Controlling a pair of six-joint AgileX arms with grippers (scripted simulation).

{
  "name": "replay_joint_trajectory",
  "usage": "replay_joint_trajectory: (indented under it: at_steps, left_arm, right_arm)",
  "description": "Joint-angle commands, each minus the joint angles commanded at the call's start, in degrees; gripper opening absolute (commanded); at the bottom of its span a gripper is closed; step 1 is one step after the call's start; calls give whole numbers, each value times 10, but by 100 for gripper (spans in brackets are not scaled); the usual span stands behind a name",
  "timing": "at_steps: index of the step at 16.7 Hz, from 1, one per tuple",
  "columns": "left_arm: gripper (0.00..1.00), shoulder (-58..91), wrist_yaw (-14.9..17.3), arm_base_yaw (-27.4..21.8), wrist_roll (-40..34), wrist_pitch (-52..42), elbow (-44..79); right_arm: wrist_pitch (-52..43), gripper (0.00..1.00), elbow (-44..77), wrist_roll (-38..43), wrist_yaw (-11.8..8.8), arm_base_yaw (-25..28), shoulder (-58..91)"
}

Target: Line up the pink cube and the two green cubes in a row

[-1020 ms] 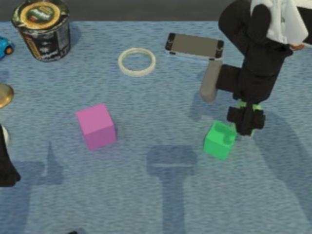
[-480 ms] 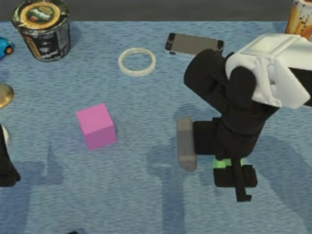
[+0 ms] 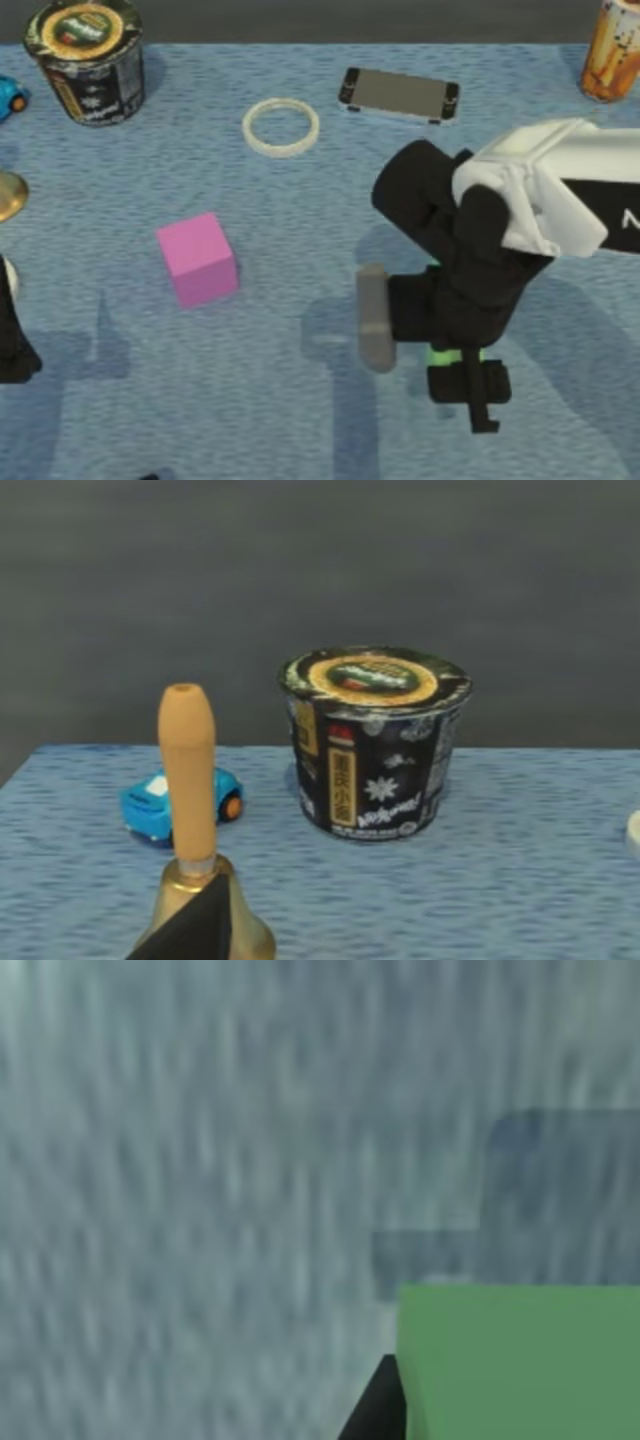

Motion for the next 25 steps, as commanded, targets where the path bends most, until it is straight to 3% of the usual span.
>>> replay_joint_trajectory:
  at_steps: [7, 20, 25]
  left_arm:
    - [100, 0, 0, 0, 0, 0, 0]
    - [100, 0, 0, 0, 0, 0, 0]
    - [100, 0, 0, 0, 0, 0, 0]
  right_arm:
    - [58, 0, -41, 0, 1, 1, 23]
    - [58, 98, -41, 0, 1, 1, 23]
    - [58, 100, -41, 0, 1, 1, 23]
